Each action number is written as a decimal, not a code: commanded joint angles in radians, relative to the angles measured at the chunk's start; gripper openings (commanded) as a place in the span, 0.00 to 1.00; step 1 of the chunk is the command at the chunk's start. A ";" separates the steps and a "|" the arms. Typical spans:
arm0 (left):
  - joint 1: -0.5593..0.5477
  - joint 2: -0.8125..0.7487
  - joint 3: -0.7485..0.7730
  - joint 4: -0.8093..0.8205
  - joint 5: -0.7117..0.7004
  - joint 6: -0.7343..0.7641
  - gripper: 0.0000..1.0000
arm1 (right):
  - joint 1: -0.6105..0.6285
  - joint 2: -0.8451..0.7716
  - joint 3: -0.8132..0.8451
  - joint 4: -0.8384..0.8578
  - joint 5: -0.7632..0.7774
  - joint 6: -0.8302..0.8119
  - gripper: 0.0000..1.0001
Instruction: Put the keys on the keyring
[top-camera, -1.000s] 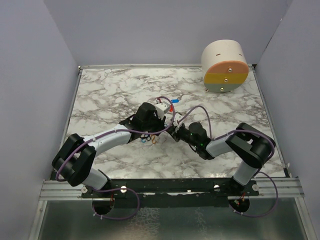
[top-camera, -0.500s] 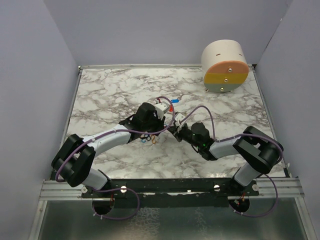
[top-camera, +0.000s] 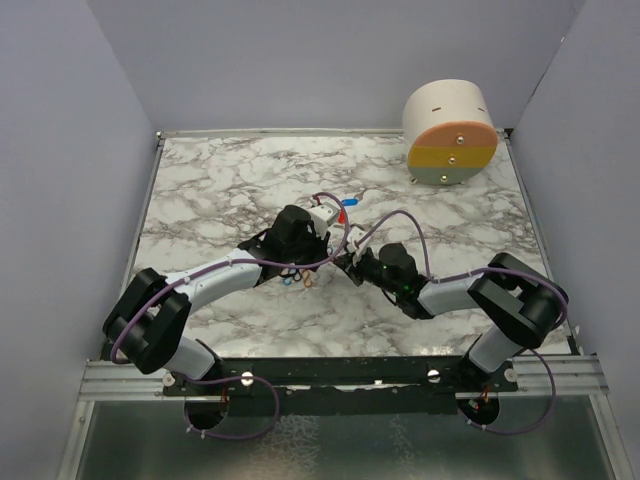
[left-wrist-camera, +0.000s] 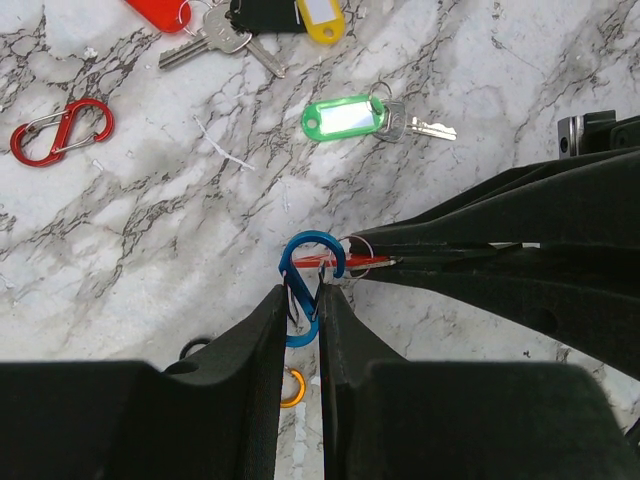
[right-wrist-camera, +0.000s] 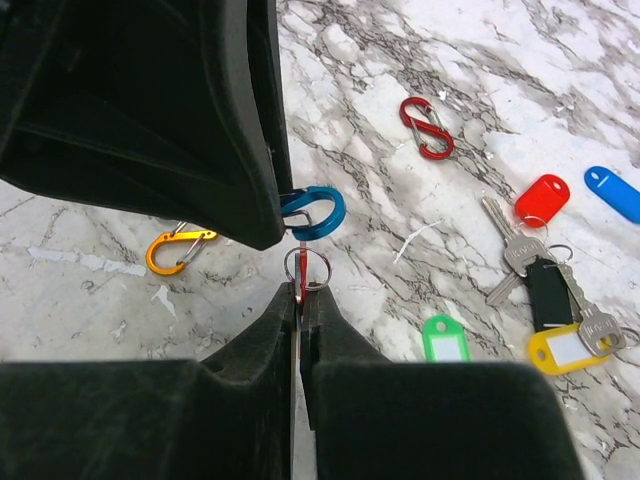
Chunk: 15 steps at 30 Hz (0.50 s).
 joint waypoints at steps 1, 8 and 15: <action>-0.002 -0.030 0.009 0.049 -0.019 -0.013 0.00 | 0.008 -0.001 0.028 -0.032 -0.022 0.016 0.01; -0.003 -0.047 -0.016 0.074 -0.074 -0.023 0.00 | 0.007 -0.002 0.107 -0.146 -0.019 0.159 0.01; -0.003 -0.118 -0.064 0.118 -0.148 -0.029 0.00 | 0.007 -0.010 0.196 -0.324 -0.002 0.308 0.01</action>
